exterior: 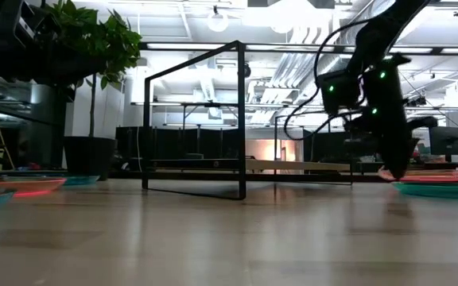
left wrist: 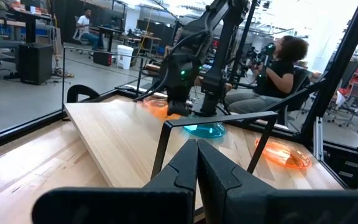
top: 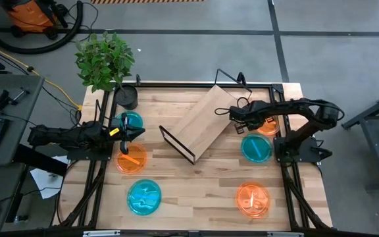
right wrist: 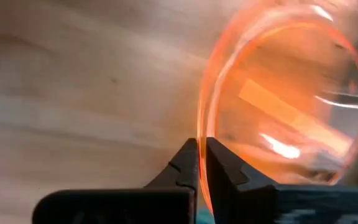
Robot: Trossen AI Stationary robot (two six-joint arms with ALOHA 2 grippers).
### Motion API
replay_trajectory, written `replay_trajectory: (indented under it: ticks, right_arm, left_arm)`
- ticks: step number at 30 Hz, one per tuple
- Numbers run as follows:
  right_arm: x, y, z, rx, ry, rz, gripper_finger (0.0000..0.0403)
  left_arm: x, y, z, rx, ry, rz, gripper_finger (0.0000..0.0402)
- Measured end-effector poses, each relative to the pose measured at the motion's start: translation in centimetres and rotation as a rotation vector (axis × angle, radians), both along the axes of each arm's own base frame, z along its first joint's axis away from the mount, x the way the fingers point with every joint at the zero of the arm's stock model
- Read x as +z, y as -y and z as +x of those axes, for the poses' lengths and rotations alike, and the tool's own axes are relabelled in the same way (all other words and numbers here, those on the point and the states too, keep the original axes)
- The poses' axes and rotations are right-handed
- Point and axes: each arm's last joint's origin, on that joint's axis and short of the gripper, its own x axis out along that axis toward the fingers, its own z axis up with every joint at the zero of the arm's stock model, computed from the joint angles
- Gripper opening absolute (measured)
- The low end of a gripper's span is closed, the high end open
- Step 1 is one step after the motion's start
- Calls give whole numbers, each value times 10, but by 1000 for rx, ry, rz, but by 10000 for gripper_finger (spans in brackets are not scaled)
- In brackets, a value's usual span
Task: Place and stack plates onto a shelf
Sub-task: Put the top right orange plate on the shelf
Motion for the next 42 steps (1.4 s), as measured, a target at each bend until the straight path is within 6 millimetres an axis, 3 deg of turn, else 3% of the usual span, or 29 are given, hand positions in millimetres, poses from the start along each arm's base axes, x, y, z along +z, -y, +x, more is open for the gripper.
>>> replay_trajectory:
  ticks: [8, 13, 20, 25, 28, 34, 38, 42]
  right_arm:
    - [40, -21, -13, -10, 179, 0, 0]
    - [75, -37, -14, 47, 287, 40, 0]
    - [140, -61, 13, 279, 512, 64, 0]
    - [171, -72, 37, 408, 547, -15, 0]
    - [170, -76, 46, 472, 491, -24, 0]
    - [150, -85, 49, 513, 320, 23, 0]
    - [121, -91, 39, 436, 282, 60, 4]
    - [87, -97, 29, 336, 358, 131, 35]
  left_arm:
    - [0, 0, 0, 0, 0, 0, 1]
    - [0, 0, 0, 0, 0, 0, 1]
    - [0, 0, 0, 0, 0, 0, 1]
    - [0, 0, 0, 0, 0, 0, 1]
    - [0, 0, 0, 0, 0, 0, 1]
    - [0, 0, 0, 0, 0, 0, 1]
    - [0, 0, 0, 0, 0, 0, 1]
    - [0, 0, 0, 0, 0, 0, 1]
